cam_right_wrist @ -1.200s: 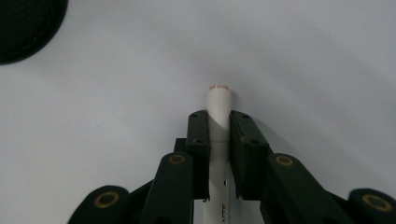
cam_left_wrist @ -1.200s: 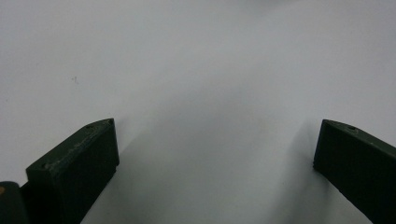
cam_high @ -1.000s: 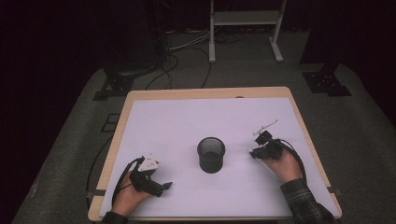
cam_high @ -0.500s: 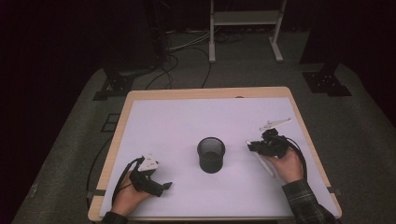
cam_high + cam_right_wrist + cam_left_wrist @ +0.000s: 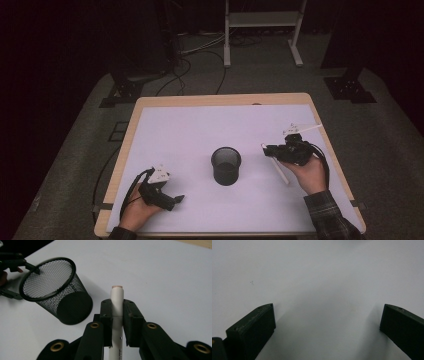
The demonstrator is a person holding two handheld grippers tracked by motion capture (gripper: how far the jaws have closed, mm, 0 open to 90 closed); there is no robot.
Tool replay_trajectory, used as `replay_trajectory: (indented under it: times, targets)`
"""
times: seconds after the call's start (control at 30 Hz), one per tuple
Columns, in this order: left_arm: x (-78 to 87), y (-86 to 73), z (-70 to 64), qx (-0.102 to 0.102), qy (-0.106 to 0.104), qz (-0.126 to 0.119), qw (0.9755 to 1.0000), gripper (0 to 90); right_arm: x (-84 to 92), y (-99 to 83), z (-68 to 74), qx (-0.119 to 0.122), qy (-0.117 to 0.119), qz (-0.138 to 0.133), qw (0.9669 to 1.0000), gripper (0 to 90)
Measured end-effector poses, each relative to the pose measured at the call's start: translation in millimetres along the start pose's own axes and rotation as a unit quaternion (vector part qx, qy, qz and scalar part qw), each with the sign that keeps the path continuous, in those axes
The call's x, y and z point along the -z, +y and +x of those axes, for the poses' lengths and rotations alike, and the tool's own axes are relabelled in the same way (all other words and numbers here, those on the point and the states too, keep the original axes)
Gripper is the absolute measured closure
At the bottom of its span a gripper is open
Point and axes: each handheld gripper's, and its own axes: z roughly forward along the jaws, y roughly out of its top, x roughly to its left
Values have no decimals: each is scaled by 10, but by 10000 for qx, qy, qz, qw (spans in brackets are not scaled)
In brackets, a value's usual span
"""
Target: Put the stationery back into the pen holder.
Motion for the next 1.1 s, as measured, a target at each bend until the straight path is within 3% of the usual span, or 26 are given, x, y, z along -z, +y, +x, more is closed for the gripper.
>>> replay_trajectory:
  times: [0.4, 1.1]
  targets:
    - [3, 0, 1, -4, -8, 25, 10000, 0, 119, 220, 90, 167, 253, -471, 9984, 780]
    - [4, 1, 2, -18, -3, 26, 10000, 0, 15, 735, 427, 553, 619, -756, 9937, 780]
